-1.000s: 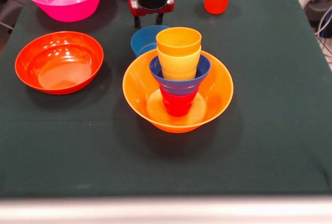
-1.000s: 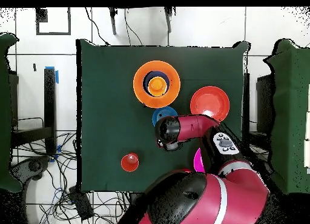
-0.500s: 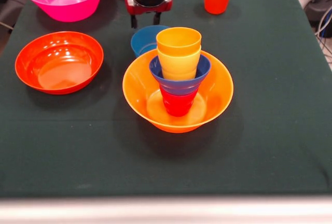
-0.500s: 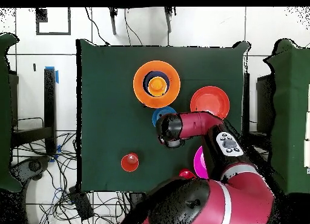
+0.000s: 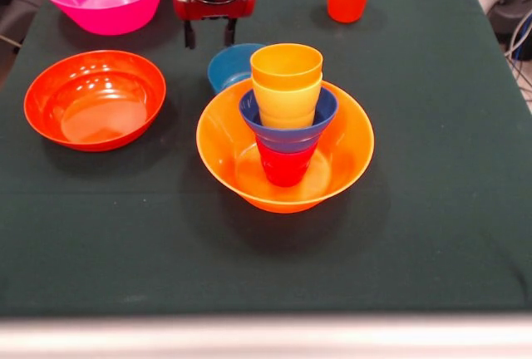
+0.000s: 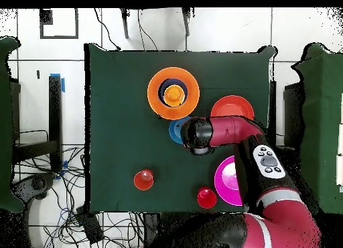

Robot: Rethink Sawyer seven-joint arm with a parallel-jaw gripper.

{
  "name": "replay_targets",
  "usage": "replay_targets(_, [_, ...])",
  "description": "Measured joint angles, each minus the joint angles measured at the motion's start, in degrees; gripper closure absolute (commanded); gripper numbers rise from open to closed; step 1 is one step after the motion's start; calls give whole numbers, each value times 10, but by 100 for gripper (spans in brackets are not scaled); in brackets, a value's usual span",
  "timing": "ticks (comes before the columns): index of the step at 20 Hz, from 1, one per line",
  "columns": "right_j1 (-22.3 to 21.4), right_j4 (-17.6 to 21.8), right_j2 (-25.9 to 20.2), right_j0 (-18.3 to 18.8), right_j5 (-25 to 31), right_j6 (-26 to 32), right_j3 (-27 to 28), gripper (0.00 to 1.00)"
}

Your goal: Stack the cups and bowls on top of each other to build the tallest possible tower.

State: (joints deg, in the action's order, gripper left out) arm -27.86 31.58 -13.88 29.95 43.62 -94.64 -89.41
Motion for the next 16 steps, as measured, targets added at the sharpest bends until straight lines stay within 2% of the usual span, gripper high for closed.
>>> replay_targets(7, [-11,-5,-17,20,29,0,34,0])
replay_targets(16, [-11,-9,-36,25,53,0,64,0])
